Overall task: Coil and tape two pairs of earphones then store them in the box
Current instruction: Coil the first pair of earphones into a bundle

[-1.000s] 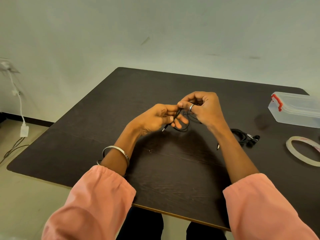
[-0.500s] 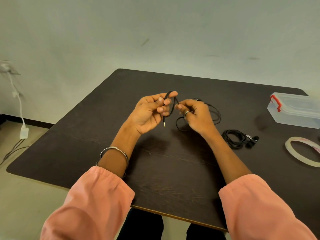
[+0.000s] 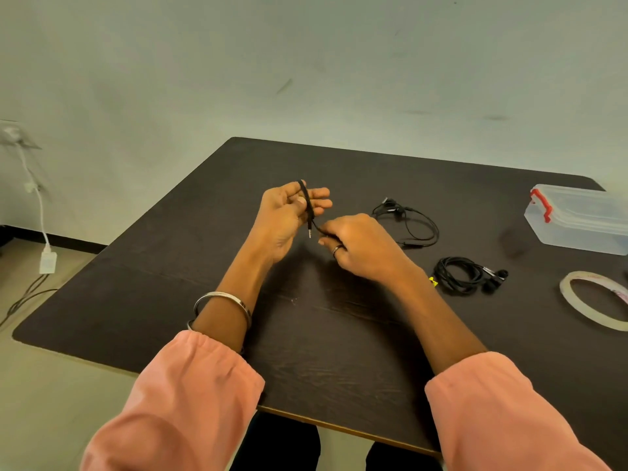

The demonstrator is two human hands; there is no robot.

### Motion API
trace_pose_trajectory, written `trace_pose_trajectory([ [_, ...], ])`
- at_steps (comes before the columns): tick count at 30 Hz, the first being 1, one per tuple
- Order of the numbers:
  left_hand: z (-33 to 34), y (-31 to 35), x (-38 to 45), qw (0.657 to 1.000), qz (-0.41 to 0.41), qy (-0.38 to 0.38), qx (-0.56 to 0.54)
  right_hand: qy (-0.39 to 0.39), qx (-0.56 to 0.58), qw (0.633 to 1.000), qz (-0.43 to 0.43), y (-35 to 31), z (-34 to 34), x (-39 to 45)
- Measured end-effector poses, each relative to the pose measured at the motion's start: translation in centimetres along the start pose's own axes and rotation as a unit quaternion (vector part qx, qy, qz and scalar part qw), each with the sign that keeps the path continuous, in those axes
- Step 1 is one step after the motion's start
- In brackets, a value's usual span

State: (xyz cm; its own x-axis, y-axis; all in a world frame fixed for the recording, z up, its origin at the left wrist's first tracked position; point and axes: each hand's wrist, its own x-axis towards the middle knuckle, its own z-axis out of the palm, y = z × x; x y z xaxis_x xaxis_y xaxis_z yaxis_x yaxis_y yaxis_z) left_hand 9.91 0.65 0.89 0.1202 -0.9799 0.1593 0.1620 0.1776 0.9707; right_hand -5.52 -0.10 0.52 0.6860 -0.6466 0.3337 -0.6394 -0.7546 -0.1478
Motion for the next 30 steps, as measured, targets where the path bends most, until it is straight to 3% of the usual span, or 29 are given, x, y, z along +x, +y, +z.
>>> trace_pose_trajectory([
  [3, -0.3, -0.9, 0.5, 0.988, 0.017, -0.053, 0.142, 0.065, 0.011, 0.998, 0.000, 0.4, -0.6, -0.3],
  [6, -0.6, -1.3, 0.6, 0.970, 0.022, -0.110, 0.217, 0.126, 0.145, 0.978, 0.085, 0.6, -1.8, -0.6],
  [11, 0.3, -0.8, -0.5, 0.951, 0.045, -0.201, 0.231, 0.178, 0.329, 0.909, 0.185, 1.7, -3.6, -1.0],
  [17, 0.7, -0.4, -1.2, 0.912, 0.031, -0.318, 0.258, 0.208, 0.349, 0.893, 0.195, 3.2, -3.8, -1.4],
  [22, 0.8, -0.3, -1.3, 0.932, 0.015, -0.326, 0.160, 0.277, 0.362, 0.863, 0.217, 4.5, -3.7, -1.8],
  [27, 0.8, 0.0, -1.4, 0.948, -0.029, -0.317, -0.025, 0.328, 0.467, 0.774, 0.276, 5.4, -3.0, -1.9],
  [30, 0.8, 0.1, -1.2, 0.950, -0.025, -0.284, -0.125, 0.297, 0.446, 0.792, 0.293, 5.7, -1.8, -1.6],
])
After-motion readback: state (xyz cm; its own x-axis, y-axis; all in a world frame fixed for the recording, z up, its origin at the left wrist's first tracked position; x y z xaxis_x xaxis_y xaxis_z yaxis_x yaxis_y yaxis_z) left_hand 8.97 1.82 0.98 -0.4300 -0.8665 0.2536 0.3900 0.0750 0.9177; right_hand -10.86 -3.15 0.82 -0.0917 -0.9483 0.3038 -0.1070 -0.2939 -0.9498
